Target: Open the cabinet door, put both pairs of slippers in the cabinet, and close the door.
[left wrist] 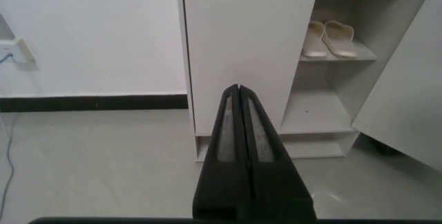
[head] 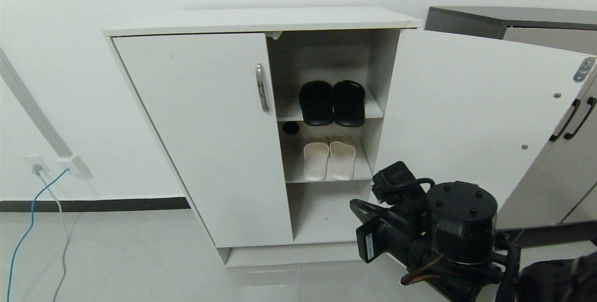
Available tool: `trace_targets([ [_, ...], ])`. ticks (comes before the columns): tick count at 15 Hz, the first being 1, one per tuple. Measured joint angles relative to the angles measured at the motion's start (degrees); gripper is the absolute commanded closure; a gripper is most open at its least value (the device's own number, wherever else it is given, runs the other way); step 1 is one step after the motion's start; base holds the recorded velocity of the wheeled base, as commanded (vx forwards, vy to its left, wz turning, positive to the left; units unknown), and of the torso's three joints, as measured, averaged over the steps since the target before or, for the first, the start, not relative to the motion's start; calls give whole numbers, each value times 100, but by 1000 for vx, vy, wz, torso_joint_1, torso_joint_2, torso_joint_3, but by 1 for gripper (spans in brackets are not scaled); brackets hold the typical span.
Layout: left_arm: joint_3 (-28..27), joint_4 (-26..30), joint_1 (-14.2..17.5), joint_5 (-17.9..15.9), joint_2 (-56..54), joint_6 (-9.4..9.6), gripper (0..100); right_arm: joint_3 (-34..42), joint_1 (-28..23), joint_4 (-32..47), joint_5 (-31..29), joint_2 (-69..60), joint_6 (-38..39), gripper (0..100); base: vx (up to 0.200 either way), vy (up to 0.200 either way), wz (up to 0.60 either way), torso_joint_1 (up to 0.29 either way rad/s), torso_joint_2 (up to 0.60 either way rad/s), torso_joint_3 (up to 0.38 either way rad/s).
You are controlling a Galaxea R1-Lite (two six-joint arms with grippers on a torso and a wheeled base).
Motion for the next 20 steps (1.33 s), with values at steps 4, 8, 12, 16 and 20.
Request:
trace_targets([
  [4, -6, -9, 0, 0, 0, -2, 100, 28, -2, -22, 0, 6, -65, 100, 0, 0, 0, 47, -511, -376],
  [8, -2, -9, 0, 0, 0, -2, 100, 39, -2, -22, -2, 6, -65, 100, 0, 0, 0, 119, -460, -350],
  [12, -2, -9, 5, 0, 0, -2, 100, 52, 0, -20, -5, 6, -67, 100, 0, 0, 0, 152, -467, -328],
  [16, -5, -11, 5, -2, 0, 0, 100, 60, -2, -22, -5, 6, -73, 100, 0, 0, 0, 172, -485, -316],
  [20, -5, -9, 5, 4, 0, -29, 100, 63, -22, -22, -2, 17, -111, 100, 0, 0, 0, 202, -516, -321],
])
